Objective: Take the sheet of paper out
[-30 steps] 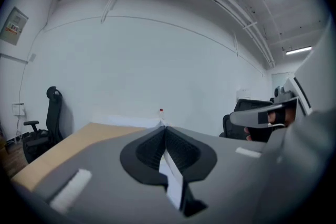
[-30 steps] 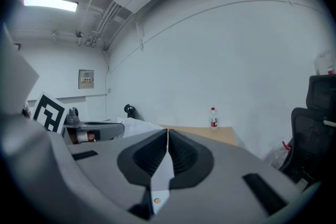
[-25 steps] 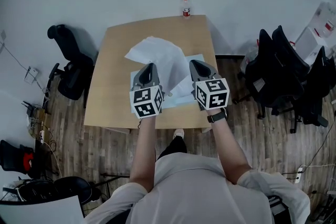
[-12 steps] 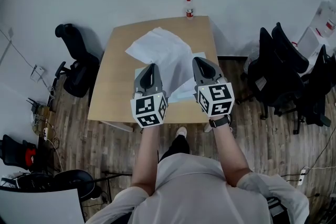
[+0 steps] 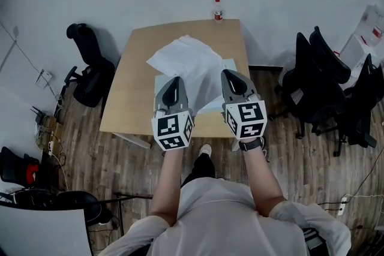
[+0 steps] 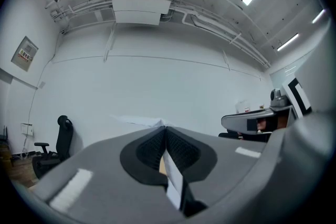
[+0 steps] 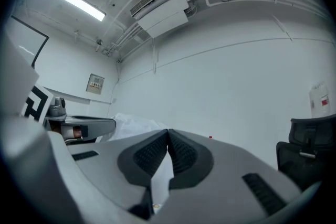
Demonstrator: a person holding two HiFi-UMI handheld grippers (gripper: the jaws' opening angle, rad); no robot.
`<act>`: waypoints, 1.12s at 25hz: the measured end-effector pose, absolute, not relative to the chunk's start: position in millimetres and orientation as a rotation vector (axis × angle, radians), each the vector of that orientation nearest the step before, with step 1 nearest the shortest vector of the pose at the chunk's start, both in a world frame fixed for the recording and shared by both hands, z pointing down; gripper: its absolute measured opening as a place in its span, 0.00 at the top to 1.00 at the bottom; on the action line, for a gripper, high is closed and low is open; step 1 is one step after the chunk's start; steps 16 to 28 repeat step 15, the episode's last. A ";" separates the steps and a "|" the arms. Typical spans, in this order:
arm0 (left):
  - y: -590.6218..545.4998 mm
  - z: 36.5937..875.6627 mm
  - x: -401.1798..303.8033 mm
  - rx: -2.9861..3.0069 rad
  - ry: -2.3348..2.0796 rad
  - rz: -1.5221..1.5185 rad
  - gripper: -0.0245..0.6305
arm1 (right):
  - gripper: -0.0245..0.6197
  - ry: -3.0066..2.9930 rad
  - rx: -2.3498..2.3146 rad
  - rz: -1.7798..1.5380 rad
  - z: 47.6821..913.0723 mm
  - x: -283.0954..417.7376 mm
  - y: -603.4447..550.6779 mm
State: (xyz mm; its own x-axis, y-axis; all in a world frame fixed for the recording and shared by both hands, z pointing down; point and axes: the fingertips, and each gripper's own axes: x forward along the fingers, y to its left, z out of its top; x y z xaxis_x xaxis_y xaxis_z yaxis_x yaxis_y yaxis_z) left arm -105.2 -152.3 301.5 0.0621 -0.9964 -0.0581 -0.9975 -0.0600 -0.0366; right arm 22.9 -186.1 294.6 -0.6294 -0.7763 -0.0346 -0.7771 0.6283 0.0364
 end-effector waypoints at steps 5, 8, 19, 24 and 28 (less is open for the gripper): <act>-145.6 301.8 -104.4 -2.236 2.109 0.033 0.95 | 0.94 2.822 -1.332 0.089 294.1 21.8 -178.9; -143.5 299.6 -104.2 -2.232 2.109 0.039 0.95 | 0.94 2.816 -1.329 0.098 290.5 22.5 -175.6; -136.9 299.9 -96.4 -2.249 2.094 0.037 0.95 | 0.94 2.807 -1.342 0.093 292.1 28.5 -167.3; -136.9 299.9 -96.4 -2.249 2.094 0.037 0.95 | 0.94 2.807 -1.342 0.093 292.1 28.5 -167.3; -136.9 299.9 -96.4 -2.249 2.094 0.037 0.95 | 0.94 2.807 -1.342 0.093 292.1 28.5 -167.3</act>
